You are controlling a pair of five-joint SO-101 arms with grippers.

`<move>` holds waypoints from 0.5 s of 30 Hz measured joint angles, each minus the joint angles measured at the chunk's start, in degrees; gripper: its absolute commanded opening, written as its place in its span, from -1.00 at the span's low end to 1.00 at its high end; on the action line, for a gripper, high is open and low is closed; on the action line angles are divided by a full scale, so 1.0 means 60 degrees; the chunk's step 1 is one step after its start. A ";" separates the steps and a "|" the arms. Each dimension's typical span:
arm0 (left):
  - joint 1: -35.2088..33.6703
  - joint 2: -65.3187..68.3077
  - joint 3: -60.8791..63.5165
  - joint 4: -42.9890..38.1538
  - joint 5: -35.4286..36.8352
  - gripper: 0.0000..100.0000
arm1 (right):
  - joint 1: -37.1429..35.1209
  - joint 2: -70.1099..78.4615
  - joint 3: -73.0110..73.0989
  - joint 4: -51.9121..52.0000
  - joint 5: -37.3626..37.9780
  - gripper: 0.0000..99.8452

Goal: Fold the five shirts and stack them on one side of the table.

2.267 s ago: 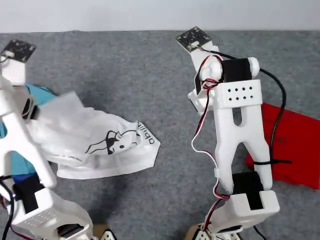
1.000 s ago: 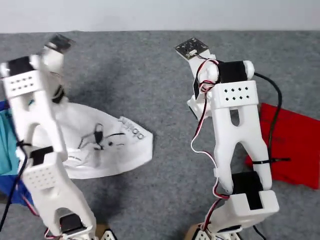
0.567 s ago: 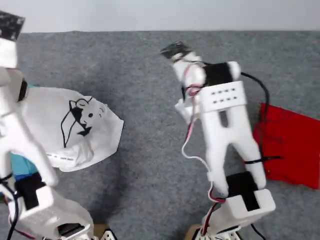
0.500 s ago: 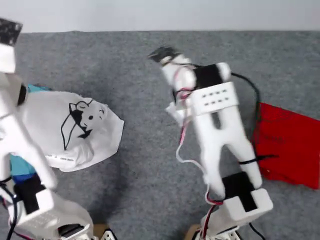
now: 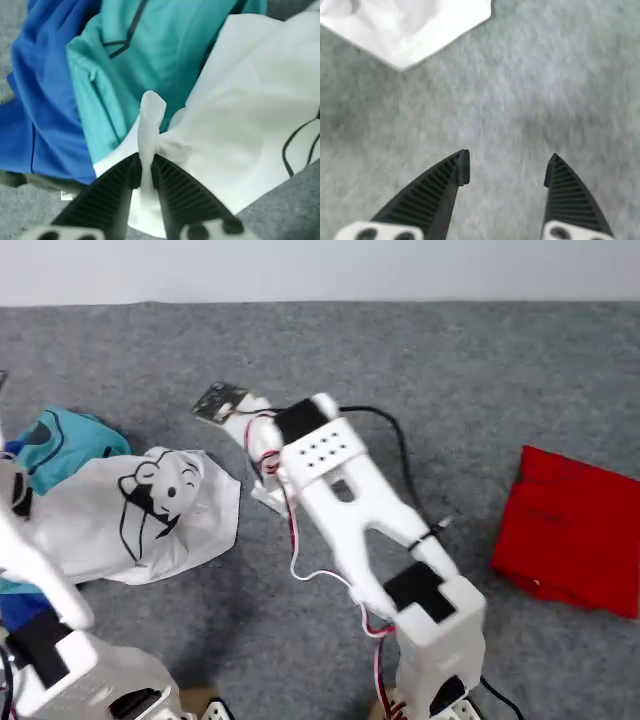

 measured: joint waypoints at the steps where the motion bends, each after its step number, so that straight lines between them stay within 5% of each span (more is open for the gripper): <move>1: -0.0015 0.0000 0.0117 -0.0015 0.0000 -0.99 | -0.0103 0.0308 -0.0205 -0.0176 0.0000 -0.50; 15: -0.0015 -0.0029 0.1597 -0.0777 -0.0044 -0.99 | -0.1158 0.5524 -0.5158 -0.0703 0.1407 -0.50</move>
